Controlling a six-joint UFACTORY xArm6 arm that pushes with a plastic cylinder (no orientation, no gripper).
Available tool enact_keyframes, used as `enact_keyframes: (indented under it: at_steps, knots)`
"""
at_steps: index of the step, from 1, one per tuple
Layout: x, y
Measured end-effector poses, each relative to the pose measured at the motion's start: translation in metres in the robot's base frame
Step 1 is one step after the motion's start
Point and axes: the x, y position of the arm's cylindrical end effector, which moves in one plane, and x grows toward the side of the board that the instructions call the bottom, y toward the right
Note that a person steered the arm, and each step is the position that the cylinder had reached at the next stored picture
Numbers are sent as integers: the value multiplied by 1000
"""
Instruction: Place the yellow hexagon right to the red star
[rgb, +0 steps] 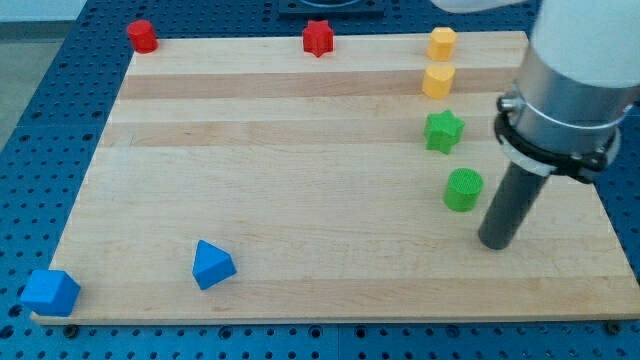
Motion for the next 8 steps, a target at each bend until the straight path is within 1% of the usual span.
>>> enact_keyframes:
  at_steps: [1, 4, 8]
  knots:
    - [-11, 10]
    - [-128, 9]
    - [-270, 9]
